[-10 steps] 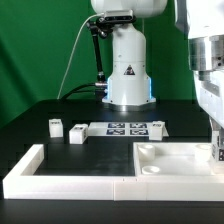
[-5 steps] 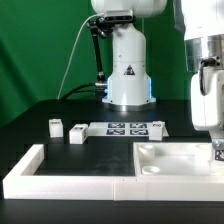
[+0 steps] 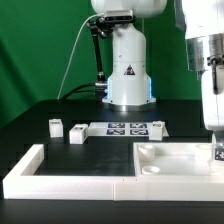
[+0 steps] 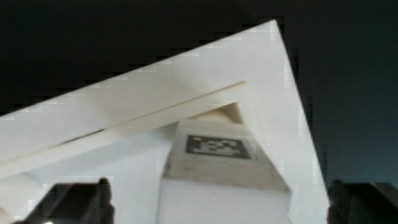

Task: Assemble one leg

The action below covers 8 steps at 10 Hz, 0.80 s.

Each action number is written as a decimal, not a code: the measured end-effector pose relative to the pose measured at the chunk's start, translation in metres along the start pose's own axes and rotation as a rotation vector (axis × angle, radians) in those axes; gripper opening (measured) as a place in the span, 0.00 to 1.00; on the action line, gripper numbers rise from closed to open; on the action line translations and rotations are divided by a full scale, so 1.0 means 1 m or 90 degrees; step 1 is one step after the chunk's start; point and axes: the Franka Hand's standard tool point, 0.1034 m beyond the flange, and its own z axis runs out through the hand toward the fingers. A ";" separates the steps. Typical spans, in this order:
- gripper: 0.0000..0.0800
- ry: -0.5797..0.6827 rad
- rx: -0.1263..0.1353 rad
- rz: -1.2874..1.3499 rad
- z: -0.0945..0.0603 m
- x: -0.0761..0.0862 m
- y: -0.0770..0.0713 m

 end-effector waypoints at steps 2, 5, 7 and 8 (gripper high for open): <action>0.81 0.000 -0.004 -0.120 0.000 -0.001 0.000; 0.81 0.009 -0.009 -0.359 -0.002 0.000 -0.002; 0.81 0.022 -0.013 -0.492 -0.003 0.001 -0.003; 0.81 0.031 -0.018 -0.552 -0.003 0.001 -0.004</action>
Offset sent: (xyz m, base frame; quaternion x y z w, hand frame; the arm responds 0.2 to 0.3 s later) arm 0.0055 0.0025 0.0024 -0.0182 -0.0070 -0.2175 0.9759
